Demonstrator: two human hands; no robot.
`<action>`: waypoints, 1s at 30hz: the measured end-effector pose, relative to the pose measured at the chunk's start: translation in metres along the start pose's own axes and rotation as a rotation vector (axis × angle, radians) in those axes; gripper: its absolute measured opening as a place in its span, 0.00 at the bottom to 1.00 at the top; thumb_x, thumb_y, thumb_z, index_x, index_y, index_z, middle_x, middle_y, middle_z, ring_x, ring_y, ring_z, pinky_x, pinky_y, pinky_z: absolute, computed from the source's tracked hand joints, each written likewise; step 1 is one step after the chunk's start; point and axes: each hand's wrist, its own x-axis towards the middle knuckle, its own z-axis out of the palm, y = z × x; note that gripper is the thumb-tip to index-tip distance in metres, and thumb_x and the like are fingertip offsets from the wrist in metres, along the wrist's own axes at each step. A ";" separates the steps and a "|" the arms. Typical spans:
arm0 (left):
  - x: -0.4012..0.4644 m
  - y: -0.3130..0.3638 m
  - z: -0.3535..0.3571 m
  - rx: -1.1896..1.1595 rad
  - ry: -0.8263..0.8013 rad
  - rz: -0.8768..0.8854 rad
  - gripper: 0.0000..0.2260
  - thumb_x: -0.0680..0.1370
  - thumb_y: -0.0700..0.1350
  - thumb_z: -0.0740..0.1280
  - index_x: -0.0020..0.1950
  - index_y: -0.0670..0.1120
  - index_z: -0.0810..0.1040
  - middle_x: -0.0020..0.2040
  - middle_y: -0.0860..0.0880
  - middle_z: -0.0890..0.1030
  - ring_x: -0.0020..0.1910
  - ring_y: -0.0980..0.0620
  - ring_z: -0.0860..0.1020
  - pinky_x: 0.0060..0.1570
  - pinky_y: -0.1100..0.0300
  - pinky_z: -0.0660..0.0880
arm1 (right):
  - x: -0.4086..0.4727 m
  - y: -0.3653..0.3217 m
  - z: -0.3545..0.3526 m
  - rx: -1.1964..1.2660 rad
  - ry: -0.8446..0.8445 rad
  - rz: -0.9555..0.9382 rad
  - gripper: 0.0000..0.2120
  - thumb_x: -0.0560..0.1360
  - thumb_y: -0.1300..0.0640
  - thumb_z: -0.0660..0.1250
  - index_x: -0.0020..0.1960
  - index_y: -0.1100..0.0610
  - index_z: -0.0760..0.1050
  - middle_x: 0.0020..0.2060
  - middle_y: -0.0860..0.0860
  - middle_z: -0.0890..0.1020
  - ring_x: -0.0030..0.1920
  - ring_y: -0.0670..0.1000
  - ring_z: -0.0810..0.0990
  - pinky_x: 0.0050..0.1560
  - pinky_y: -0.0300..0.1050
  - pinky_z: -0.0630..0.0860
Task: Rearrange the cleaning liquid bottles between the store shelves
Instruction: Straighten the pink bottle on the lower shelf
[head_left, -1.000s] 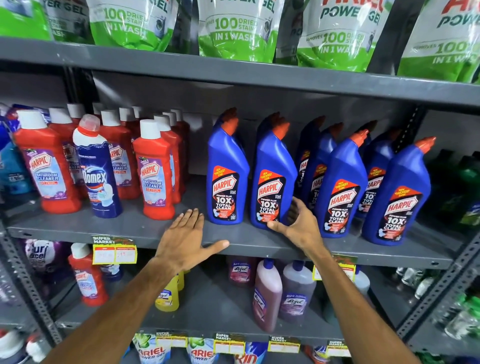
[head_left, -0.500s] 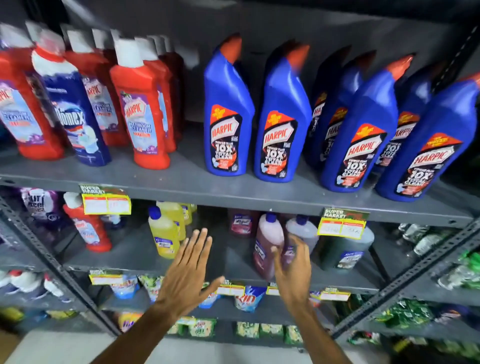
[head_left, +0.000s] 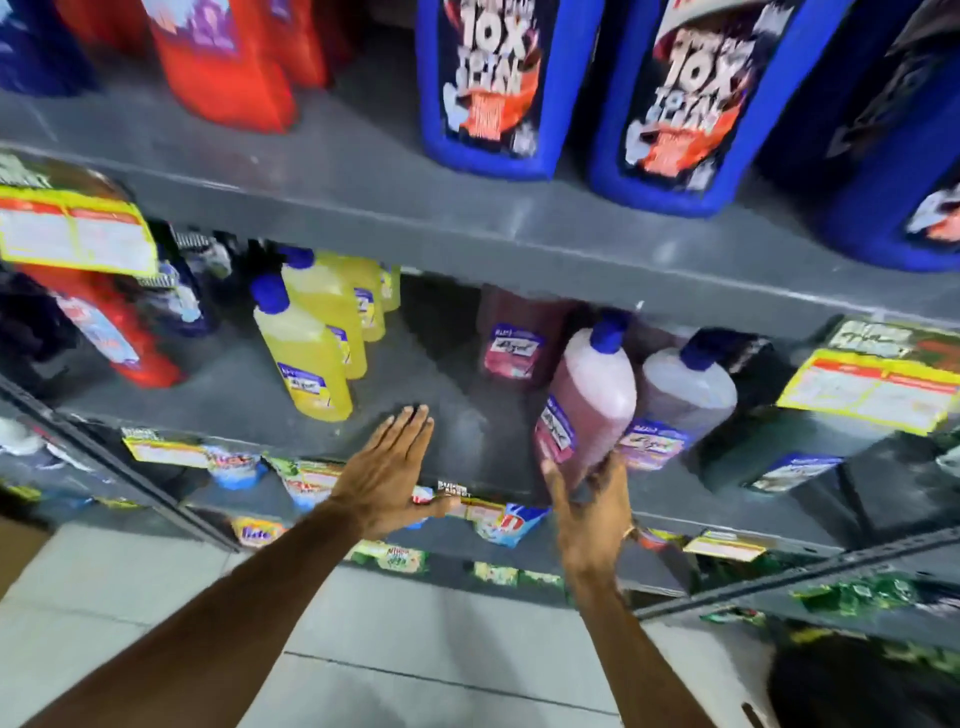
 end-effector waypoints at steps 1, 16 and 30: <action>0.003 -0.001 0.005 0.008 0.005 0.000 0.59 0.71 0.83 0.39 0.84 0.37 0.47 0.86 0.38 0.46 0.86 0.40 0.46 0.84 0.48 0.42 | 0.002 0.004 0.002 0.015 0.002 0.005 0.32 0.75 0.56 0.79 0.75 0.57 0.70 0.66 0.55 0.83 0.63 0.55 0.84 0.65 0.57 0.81; 0.006 -0.001 0.025 0.053 0.139 -0.027 0.51 0.78 0.78 0.51 0.84 0.37 0.54 0.85 0.38 0.55 0.85 0.42 0.53 0.84 0.43 0.53 | 0.034 0.017 0.029 -0.070 -0.214 -0.054 0.31 0.75 0.52 0.79 0.73 0.53 0.69 0.57 0.40 0.84 0.55 0.34 0.84 0.60 0.38 0.82; 0.006 -0.001 0.029 0.061 0.169 -0.037 0.49 0.79 0.77 0.51 0.85 0.39 0.53 0.86 0.40 0.55 0.85 0.43 0.53 0.83 0.47 0.47 | 0.079 0.026 0.044 -0.116 -0.533 -0.094 0.29 0.73 0.43 0.79 0.68 0.39 0.69 0.58 0.33 0.82 0.59 0.37 0.84 0.55 0.32 0.80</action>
